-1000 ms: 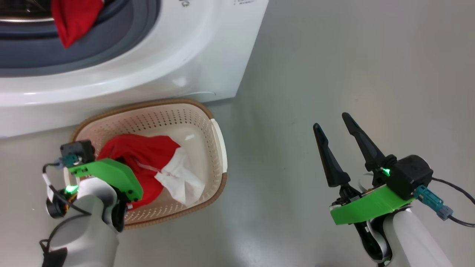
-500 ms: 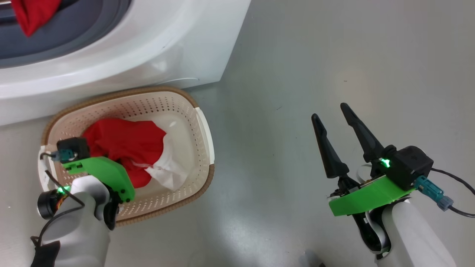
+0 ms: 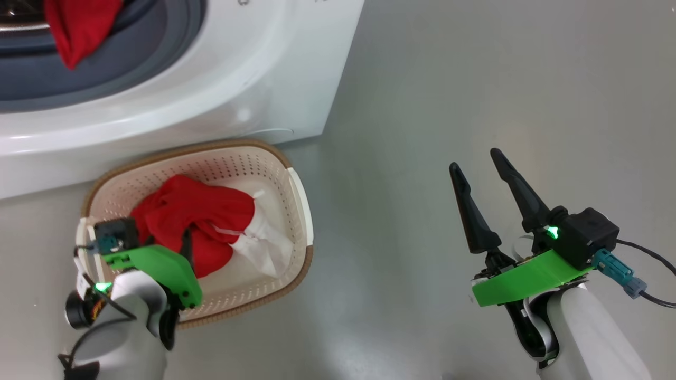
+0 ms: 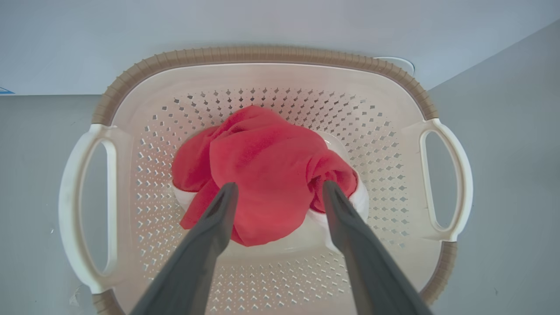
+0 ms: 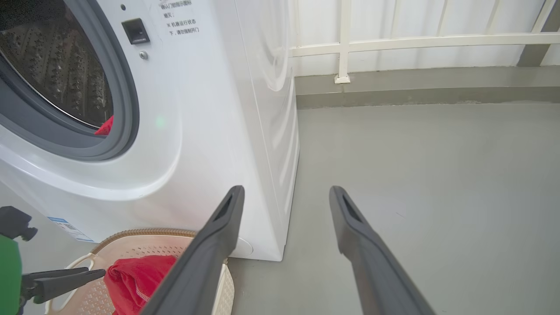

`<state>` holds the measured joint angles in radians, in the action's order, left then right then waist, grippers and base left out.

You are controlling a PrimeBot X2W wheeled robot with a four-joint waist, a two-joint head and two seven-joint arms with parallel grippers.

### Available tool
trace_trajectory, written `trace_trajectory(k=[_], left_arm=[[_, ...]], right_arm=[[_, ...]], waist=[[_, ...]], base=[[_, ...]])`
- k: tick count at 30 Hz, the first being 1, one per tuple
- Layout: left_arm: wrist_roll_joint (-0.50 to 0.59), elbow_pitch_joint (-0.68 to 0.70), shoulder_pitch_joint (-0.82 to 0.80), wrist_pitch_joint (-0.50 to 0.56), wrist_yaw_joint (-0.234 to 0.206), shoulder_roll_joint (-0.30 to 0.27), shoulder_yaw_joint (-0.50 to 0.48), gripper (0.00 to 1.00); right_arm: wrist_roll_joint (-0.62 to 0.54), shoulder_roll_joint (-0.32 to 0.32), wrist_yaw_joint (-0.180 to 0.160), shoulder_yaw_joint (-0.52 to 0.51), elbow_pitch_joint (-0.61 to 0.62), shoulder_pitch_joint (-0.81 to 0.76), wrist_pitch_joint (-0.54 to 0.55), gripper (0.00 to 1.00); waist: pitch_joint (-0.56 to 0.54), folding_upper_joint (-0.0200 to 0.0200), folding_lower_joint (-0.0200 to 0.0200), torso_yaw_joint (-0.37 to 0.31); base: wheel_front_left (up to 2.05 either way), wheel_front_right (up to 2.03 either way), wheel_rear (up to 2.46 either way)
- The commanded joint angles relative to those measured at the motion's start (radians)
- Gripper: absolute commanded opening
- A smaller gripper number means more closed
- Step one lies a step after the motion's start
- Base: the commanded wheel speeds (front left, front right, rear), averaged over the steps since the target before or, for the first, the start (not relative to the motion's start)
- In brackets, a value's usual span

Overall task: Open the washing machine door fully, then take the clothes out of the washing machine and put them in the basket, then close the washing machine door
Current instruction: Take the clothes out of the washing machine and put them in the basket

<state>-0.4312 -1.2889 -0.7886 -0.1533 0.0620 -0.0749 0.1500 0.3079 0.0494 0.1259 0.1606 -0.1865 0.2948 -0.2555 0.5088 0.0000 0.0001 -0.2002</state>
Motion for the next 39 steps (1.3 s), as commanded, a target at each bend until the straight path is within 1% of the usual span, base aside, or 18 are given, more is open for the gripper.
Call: trace_trajectory(k=[1, 5, 9, 12, 14, 17, 19, 21, 24, 29, 36, 39], left_arm=[[0.0, 0.01, 0.033, -0.017, 0.004, -0.023, -0.016, 1.0], [-0.013, 0.032, 0.061, -0.066, 0.027, -0.005, -0.012, 1.0], [-0.021, 0.102, 0.094, -0.099, 0.05, 0.009, 0.0, 1.0], [-0.031, 0.178, 0.123, -0.107, 0.058, 0.015, 0.003, 1.0], [-0.033, 0.275, 0.149, -0.108, 0.058, 0.018, -0.013, 1.0], [-0.009, 0.445, 0.213, -0.108, 0.037, 0.02, -0.037, 1.0], [0.061, 0.588, 0.26, -0.108, 0.002, 0.015, -0.038, 1.0], [0.101, 0.72, 0.318, -0.108, -0.024, 0.016, -0.062, 1.0], [0.123, 0.854, 0.4, -0.108, -0.041, 0.019, -0.097, 1.0], [0.129, 0.968, 0.491, -0.108, -0.055, 0.023, -0.126, 1.0], [0.133, 1.067, 0.568, -0.108, -0.081, 0.024, -0.143, 1.0], [0.153, 1.115, 0.606, -0.108, -0.089, 0.024, -0.141, 1.0]], right_arm=[[-0.001, 0.001, 0.005, 0.012, 0.018, -0.018, -0.006, 1.0], [-0.022, 0.001, 0.005, -0.003, 0.005, -0.032, -0.006, 1.0], [-0.053, 0.001, 0.005, -0.012, -0.014, -0.05, -0.006, 1.0], [-0.069, 0.001, 0.005, -0.028, -0.026, -0.063, -0.006, 1.0], [-0.075, 0.001, 0.005, -0.039, -0.031, -0.071, -0.006, 1.0], [-0.083, 0.001, 0.005, -0.052, -0.037, -0.083, -0.006, 1.0], [-0.087, 0.001, 0.005, -0.059, -0.04, -0.091, -0.006, 1.0], [-0.091, 0.001, 0.005, -0.065, -0.043, -0.1, -0.006, 1.0], [-0.095, 0.001, 0.005, -0.071, -0.046, -0.113, -0.006, 1.0], [-0.11, 0.001, 0.005, -0.083, -0.03, -0.132, -0.006, 1.0], [-0.13, 0.001, 0.005, -0.103, 0.011, -0.177, -0.006, 1.0], [-0.145, 0.001, 0.005, -0.12, 0.042, -0.201, -0.006, 1.0]], waist=[[-0.031, 0.0, -0.0001, 0.019], [-0.078, 0.0, -0.0001, 0.041], [-0.127, 0.0, -0.0001, 0.064], [-0.164, 0.0, -0.0001, 0.08], [-0.189, 0.0, -0.0001, 0.089], [-0.224, 0.0, -0.0001, 0.097], [-0.245, 0.0, -0.0001, 0.102], [-0.266, 0.0, -0.0001, 0.105], [-0.3, 0.0, -0.0001, 0.105], [-0.347, 0.0, -0.0001, 0.104], [-0.401, 0.0, -0.0001, 0.116], [-0.429, 0.0, -0.0001, 0.127]], base=[[0.0, 0.0, 0.0], [0.0, 0.0, 0.0], [0.0, 0.0, 0.0], [0.0, 0.0, 0.0], [0.0, 0.0, 0.0], [0.0, 0.0, 0.0], [0.0, 0.0, 0.0], [0.0, 0.0, 0.0], [0.0, 0.0, 0.0], [0.0, 0.0, 0.0], [0.0, 0.0, 0.0], [0.0, 0.0, 0.0]])
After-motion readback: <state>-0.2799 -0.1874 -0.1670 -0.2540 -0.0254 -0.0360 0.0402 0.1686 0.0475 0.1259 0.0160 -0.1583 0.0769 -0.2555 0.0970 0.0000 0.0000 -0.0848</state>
